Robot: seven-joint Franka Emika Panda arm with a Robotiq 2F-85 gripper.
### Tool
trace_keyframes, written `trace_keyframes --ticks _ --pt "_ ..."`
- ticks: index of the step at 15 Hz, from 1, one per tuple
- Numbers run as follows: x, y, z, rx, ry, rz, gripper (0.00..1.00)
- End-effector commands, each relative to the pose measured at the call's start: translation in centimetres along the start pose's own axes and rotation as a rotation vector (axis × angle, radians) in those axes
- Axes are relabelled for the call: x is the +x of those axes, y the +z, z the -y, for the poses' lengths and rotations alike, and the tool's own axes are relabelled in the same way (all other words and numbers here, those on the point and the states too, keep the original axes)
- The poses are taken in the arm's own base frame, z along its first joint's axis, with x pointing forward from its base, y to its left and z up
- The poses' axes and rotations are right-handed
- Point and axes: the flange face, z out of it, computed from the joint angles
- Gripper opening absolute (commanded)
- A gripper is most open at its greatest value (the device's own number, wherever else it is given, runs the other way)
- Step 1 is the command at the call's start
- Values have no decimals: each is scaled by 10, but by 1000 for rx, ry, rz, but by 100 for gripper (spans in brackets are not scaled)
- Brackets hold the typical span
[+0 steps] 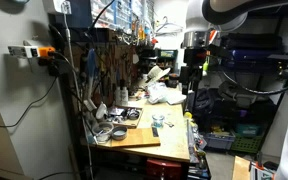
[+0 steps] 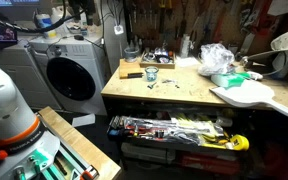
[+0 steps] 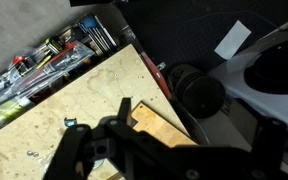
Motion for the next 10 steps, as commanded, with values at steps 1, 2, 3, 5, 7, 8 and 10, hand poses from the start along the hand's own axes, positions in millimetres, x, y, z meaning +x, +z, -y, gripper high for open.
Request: trace_keyframes --ticks 1,2,3,5,7,8,10 --pt "0 -1 0 0 0 0 100" --pt "0 -1 0 0 0 0 100" --pt "0 -1 0 0 0 0 100" --pt "0 -1 0 0 0 0 100" --pt "21 5 -14 -2 70 -40 100" --pt "33 11 -24 -19 106 -71 100" --pt "54 20 -38 -27 151 -112 100"
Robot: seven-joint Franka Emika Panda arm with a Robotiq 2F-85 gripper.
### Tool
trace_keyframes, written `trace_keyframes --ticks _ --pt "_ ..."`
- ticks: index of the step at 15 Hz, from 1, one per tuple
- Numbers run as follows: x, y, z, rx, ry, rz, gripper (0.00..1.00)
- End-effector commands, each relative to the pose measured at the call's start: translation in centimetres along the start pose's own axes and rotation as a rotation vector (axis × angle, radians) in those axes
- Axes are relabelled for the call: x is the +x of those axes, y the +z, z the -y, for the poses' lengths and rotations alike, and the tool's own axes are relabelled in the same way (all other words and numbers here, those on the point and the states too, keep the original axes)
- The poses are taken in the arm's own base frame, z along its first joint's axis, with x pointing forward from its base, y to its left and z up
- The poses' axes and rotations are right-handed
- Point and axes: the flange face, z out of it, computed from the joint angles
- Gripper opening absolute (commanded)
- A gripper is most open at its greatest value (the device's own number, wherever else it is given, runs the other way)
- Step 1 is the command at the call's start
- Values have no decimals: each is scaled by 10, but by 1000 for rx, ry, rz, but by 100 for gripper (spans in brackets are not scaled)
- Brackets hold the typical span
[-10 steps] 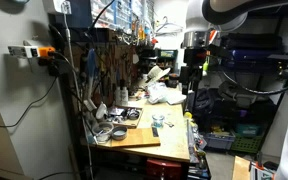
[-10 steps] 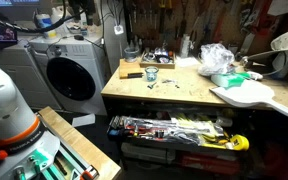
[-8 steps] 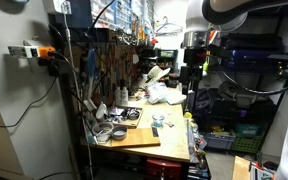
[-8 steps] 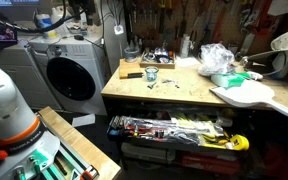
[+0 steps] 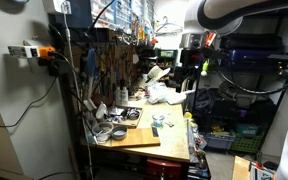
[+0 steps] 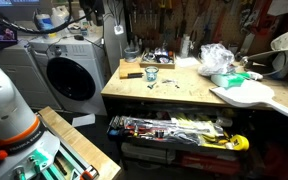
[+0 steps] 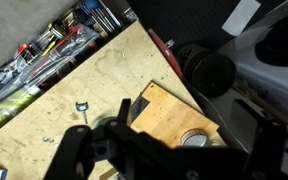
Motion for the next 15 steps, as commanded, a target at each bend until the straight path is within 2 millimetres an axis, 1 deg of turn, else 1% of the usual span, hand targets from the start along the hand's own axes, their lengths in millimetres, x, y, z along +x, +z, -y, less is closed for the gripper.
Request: trace_keyframes --ticks 1,4,5,7,11,15 --pt "42 27 -24 -31 85 -57 100" --pt "74 56 -37 -39 108 -74 100" --pt "84 65 -36 -32 104 -71 100" --pt "103 85 -29 -21 109 -46 100" --pt "144 126 1 -3 164 23 100" --pt "177 167 41 -32 237 68 100"
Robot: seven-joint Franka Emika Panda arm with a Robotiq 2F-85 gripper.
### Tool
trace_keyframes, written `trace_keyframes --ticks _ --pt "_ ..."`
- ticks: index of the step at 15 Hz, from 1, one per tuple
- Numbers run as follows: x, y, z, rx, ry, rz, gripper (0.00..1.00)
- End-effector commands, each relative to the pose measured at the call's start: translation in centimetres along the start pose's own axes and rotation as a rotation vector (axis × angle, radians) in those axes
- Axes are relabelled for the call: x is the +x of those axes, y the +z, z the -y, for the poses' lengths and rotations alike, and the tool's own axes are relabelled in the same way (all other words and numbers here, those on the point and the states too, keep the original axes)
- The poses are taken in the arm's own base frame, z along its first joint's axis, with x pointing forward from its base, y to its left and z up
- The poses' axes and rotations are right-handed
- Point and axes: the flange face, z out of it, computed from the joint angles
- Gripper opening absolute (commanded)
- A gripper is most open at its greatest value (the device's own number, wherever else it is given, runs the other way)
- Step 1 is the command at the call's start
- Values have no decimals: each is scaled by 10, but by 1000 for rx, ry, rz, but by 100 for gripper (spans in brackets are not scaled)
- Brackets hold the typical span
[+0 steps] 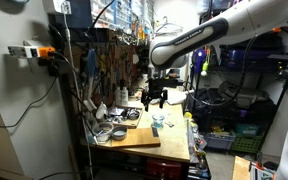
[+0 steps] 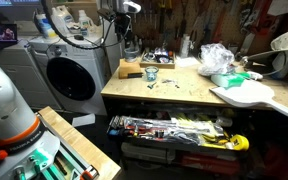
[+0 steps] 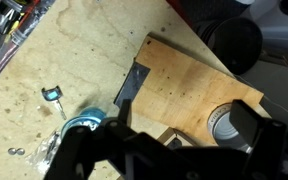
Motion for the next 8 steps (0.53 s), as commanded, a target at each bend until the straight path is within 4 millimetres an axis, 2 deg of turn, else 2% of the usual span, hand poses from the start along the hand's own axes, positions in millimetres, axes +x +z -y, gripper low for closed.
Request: trace_keyframes --ticks 1,4,5,8 --pt "31 34 42 -24 76 27 100" --pt "50 54 62 -10 99 19 100" --pt "35 43 53 -10 84 25 100" --pt "47 55 61 -9 83 27 100"
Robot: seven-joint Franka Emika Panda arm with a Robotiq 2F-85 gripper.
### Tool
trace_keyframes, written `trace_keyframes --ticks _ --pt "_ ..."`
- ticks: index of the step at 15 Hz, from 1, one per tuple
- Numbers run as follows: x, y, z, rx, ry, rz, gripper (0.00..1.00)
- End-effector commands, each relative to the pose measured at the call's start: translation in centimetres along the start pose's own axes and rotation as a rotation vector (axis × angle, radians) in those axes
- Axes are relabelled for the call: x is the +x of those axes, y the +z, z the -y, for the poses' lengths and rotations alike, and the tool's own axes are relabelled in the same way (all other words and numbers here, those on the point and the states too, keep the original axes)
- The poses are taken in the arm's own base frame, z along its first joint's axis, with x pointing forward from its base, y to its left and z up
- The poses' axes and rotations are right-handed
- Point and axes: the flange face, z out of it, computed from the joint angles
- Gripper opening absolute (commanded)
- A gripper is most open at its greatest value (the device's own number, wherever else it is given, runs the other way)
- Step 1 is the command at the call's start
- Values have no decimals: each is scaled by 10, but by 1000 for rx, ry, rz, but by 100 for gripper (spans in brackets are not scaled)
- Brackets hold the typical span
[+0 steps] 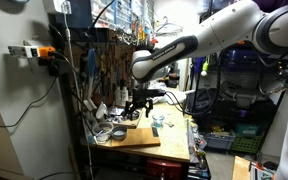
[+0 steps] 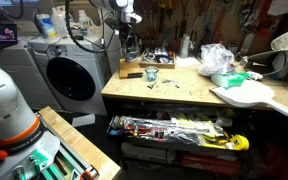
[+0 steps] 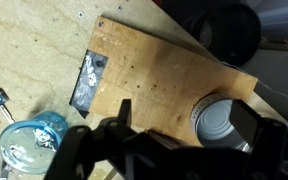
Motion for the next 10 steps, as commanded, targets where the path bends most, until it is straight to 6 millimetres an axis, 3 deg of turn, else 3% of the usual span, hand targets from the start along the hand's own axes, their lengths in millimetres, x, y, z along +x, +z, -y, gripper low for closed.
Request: trace_keyframes --ticks 1,3,10 --pt "2 -1 0 1 1 -1 100" --pt "3 -3 1 2 1 -4 100" --pt "30 44 16 31 46 16 100"
